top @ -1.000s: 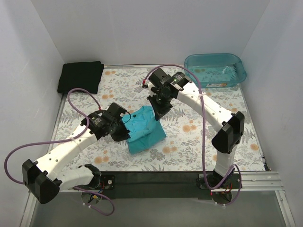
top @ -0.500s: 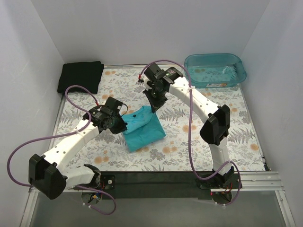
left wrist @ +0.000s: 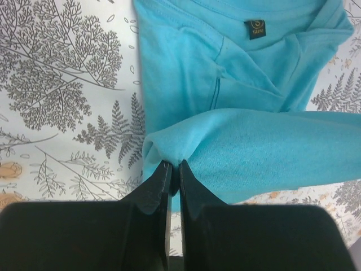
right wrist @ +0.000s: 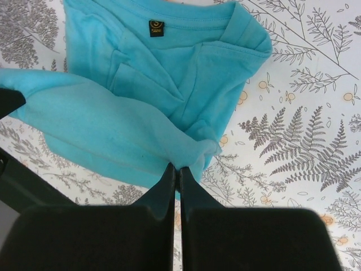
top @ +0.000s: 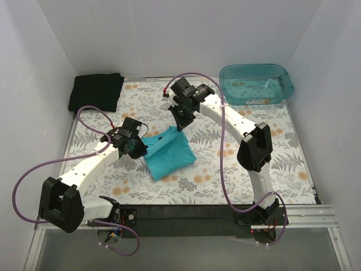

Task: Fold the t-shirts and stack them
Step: Fold the tshirt

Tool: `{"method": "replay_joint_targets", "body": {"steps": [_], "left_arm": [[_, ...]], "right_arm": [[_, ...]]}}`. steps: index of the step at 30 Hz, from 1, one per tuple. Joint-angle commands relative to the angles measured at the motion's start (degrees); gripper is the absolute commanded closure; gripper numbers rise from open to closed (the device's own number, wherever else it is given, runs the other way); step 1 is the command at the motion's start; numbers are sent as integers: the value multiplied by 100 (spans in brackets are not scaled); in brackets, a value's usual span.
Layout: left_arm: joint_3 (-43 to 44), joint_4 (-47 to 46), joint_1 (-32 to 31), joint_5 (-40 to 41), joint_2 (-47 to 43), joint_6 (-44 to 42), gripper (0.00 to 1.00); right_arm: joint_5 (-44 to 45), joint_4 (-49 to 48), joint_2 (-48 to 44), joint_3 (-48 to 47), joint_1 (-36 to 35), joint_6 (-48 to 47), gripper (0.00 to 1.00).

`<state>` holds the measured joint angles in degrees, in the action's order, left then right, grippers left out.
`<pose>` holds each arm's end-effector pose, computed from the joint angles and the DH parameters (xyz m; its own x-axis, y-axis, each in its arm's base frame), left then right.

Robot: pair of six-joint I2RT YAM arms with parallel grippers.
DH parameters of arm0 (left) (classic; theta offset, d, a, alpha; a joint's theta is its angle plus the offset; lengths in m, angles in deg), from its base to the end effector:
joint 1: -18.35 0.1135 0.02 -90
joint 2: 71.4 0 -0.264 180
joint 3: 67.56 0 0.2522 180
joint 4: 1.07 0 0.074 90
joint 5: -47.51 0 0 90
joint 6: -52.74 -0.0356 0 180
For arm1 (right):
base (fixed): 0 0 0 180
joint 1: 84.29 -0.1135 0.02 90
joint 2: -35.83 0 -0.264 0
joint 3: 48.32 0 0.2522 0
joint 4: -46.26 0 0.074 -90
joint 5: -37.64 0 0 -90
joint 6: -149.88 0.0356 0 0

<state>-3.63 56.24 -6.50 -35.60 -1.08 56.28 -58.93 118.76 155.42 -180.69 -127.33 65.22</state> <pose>0.2107 -0.0929 0.2360 -0.3180 -0.9447 -0.0800 -0.8347 0.3190 -0.4489 0.3272 0.3111 0.3044 -0.6955 -0.5229 -0.4928 -0.6583 0.7386 0.1453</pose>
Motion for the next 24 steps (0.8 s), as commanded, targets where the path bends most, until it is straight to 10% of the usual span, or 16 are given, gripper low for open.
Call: {"method": "replay_joint_targets", "body": {"steps": [1, 18, 24], "left_arm": [[-69, -452, 102, 172, 192, -248, 100], [-376, -1393, 287, 558, 807, -494, 95], [-315, -1525, 313, 752, 764, -547, 79]], "right_arm": [[156, -582, 126, 215, 138, -77, 99], [130, -2243, 117, 1665, 402, 177, 99], [94, -2569, -58, 1815, 499, 406, 69]]}}
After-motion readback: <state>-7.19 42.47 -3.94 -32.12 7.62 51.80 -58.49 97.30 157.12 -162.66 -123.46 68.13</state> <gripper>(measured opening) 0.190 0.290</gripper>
